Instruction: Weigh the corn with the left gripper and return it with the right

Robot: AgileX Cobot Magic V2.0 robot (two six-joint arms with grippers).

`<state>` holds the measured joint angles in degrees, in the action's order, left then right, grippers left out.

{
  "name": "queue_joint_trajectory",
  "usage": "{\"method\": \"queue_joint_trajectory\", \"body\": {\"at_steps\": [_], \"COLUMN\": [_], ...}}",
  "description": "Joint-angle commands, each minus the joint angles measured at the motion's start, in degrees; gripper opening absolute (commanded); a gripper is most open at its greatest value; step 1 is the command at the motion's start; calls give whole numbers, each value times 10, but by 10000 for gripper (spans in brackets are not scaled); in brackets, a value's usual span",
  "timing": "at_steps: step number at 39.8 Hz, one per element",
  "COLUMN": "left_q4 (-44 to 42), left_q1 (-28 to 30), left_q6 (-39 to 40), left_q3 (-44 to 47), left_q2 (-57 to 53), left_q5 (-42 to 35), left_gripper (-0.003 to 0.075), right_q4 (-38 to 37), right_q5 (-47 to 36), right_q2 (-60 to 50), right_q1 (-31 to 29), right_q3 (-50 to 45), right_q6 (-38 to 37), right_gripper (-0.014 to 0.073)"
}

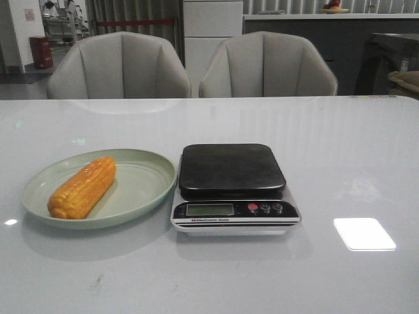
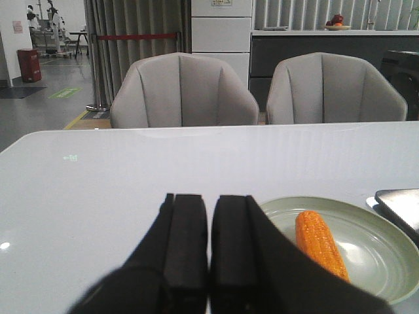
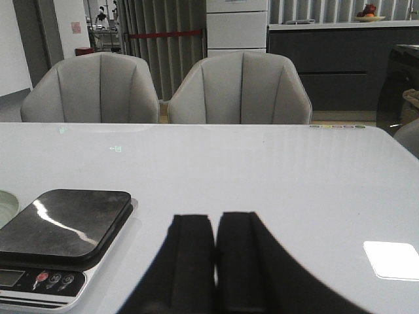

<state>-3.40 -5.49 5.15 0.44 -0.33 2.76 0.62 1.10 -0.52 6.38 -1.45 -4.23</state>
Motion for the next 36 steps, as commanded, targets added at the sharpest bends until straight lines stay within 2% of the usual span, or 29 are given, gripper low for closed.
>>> {"method": "queue_joint_trajectory", "body": {"at_steps": [1, 14, 19, 27, 31, 36], "left_q4": [4, -7, -8, -13, -13, -13], "left_q1": [1, 1, 1, 1, 1, 1], "left_q6": [1, 1, 1, 1, 1, 1], "left_q3": [17, 17, 17, -5, -44, -118], "left_q2": [-11, -11, -11, -8, 9, 49], "left_q5": [-42, -45, -81, -88, -67, 12], "left_gripper": [113, 113, 113, 113, 113, 113], "right_q4": [-6, -6, -6, -6, -6, -6], "right_q5": [-50, -50, -50, -50, -50, -50], "right_q2": [-11, -11, -11, -11, -11, -11], "right_q1": [-3, -3, -3, -3, -3, -3], "right_q3": [-6, -6, -6, -6, -6, -6], "right_q6": [4, 4, 4, 4, 4, 4], "right_gripper": [167, 167, 167, 167, 167, 167]}}
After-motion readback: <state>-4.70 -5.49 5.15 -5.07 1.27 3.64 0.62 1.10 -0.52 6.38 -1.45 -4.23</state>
